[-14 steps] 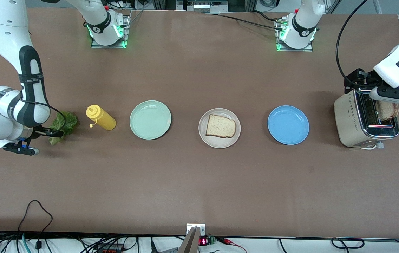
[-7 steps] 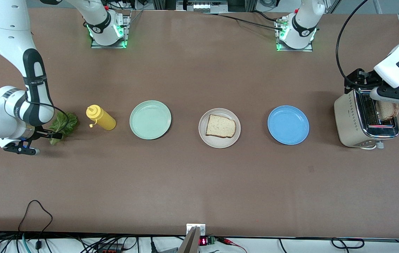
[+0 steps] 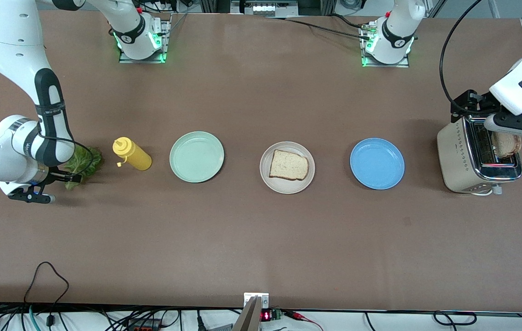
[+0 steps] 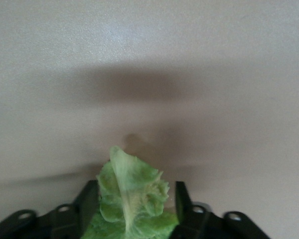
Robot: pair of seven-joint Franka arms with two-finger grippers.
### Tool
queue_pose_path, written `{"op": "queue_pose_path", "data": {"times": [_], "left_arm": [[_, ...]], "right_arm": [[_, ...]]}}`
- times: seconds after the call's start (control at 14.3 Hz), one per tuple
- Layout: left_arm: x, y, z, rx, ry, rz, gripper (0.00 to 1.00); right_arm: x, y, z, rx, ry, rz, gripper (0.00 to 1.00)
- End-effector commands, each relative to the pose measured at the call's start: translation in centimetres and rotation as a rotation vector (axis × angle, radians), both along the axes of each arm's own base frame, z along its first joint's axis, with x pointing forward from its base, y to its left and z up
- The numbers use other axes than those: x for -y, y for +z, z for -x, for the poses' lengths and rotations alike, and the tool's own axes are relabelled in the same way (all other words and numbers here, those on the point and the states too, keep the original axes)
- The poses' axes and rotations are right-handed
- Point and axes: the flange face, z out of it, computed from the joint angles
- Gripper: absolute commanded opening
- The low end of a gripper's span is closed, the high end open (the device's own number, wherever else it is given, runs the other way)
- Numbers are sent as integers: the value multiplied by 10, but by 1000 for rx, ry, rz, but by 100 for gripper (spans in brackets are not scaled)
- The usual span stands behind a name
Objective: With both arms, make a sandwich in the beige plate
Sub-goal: 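Lower the right gripper and grasp the green lettuce leaf, then lift the lettuce and carry it toward the beige plate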
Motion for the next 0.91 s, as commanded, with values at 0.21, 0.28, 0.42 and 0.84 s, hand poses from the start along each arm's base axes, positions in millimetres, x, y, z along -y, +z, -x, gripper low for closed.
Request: {"op": "queue_pose_path", "data": {"times": [0.21, 0.28, 0.42, 0.84], "left_arm": [[-2, 4, -1, 2, -2, 0, 100], [-2, 4, -1, 2, -2, 0, 100], [-2, 4, -1, 2, -2, 0, 100], [-2, 4, -1, 2, -2, 0, 100]], "right_arm": [[3, 4, 0, 12, 36, 6, 17], [2, 7, -1, 14, 60, 0, 10], [-1, 26, -4, 29, 110, -18, 1], [-45, 134, -9, 29, 270, -135, 0]]}}
